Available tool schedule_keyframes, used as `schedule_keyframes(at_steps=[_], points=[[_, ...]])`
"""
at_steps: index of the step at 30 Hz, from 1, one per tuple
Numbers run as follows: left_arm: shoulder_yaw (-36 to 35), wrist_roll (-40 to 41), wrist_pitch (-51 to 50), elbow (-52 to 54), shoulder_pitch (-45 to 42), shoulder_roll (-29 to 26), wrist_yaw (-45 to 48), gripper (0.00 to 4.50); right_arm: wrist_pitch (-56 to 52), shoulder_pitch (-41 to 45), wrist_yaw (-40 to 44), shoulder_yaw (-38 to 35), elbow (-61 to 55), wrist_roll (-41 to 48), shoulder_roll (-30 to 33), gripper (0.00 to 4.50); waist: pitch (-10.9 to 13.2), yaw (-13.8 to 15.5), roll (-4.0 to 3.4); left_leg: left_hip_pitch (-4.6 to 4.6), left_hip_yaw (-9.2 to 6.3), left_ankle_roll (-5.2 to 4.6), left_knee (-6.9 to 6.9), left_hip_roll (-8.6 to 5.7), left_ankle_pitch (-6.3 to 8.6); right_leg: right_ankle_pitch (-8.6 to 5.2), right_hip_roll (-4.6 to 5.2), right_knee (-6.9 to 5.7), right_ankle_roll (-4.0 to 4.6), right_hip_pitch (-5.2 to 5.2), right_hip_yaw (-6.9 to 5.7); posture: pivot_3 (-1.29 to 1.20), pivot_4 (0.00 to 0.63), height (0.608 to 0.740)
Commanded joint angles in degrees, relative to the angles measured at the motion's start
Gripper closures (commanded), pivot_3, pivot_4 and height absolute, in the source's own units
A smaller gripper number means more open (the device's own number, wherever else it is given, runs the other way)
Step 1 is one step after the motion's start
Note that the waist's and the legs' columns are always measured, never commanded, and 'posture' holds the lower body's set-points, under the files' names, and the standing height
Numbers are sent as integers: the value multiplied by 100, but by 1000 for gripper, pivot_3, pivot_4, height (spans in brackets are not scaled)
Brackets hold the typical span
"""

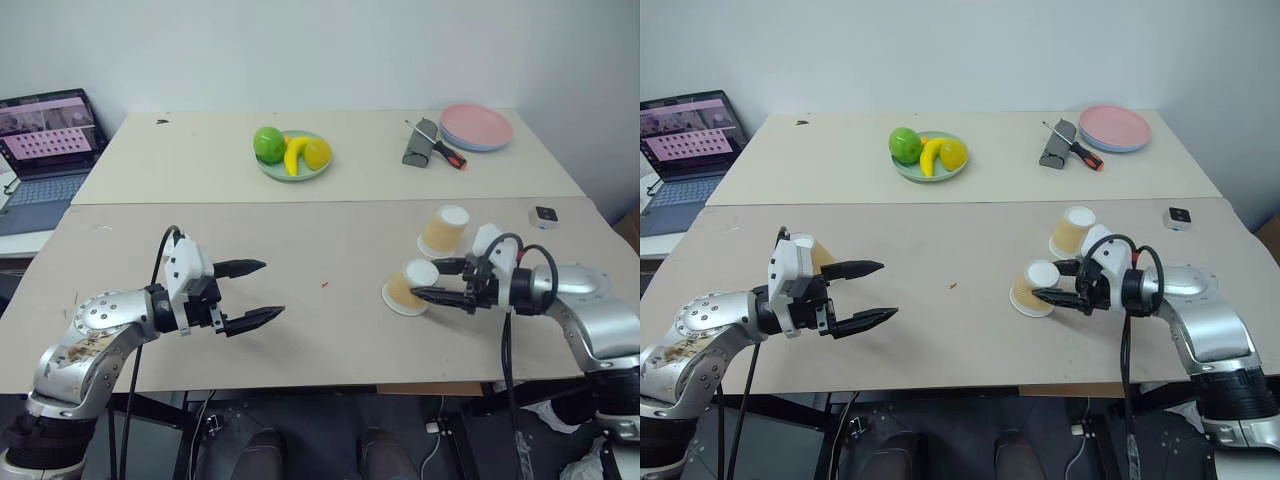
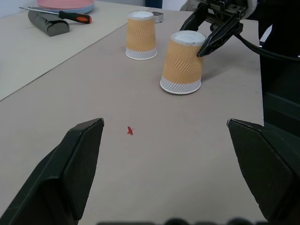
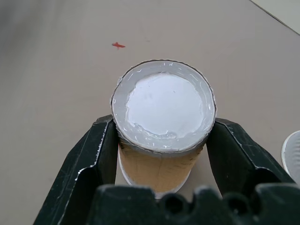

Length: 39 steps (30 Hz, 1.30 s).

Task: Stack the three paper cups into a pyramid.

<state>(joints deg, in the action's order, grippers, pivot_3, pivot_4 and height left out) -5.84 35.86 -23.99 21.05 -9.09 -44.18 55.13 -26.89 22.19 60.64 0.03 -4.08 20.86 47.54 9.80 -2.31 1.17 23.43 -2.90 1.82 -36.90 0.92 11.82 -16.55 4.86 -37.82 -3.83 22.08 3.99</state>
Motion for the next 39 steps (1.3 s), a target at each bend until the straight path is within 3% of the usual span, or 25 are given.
schedule_keyframes(at_steps=[1, 7, 13, 20, 27, 32, 39], points=[[-177, 4, 5, 164, -55, -44, -27, 0, 7, 348, 18, 60, -143, 17, -104, 1608, 0, -16, 0, 0, 0, 0, 0, 0, 0, 0, 0, 0, 0, 0, 0, 0, 150, 740], [-135, -23, 0, 129, -96, -42, -18, 0, 122, 1665, 403, 910, 386, -152, -850, 1608, 0, -57, 0, -6, -1, 0, 1, 4, 0, 0, -6, -12, 1, 7, 4, 0, 150, 740], [-123, -37, -21, 158, -98, -23, -61, 0, 963, 2975, 945, 1717, 2374, -795, -1946, 1608, 2, -52, 2, -2, -4, 0, 1, 4, 0, 1, -7, -11, 1, 11, 1, 0, 150, 740], [-242, 22, -82, 358, 93, -39, -140, 0, 1911, 3837, 1270, 1949, 4390, -1321, -2819, 1608, 4, -34, 5, 1, -5, 2, 0, 2, -1, 2, -3, -18, 3, 20, -2, 0, 150, 740], [-367, 61, -165, 534, 250, -21, -287, 0, 2268, 4185, 1540, 1811, 5119, -1489, -3114, 1608, 5, -40, 4, -5, -6, 3, 2, 3, -2, 2, -3, -22, 3, 19, -2, 0, 150, 740], [-427, 73, -177, 582, 314, -33, -325, 0, 2338, 4195, 1574, 1715, 5156, -1561, -3109, 72, 5, -41, 3, -5, -6, 3, 3, 2, -2, 2, -3, -23, 4, 20, -2, 0, 150, 740], [-381, 20, -149, 506, 249, -10, -312, 0, 2109, 3948, 1820, 1514, 4298, -1403, -2720, 72, 6, -34, 3, -1, -6, 4, 4, 2, -2, 2, -3, -21, 4, 21, -2, 0, 150, 740]])
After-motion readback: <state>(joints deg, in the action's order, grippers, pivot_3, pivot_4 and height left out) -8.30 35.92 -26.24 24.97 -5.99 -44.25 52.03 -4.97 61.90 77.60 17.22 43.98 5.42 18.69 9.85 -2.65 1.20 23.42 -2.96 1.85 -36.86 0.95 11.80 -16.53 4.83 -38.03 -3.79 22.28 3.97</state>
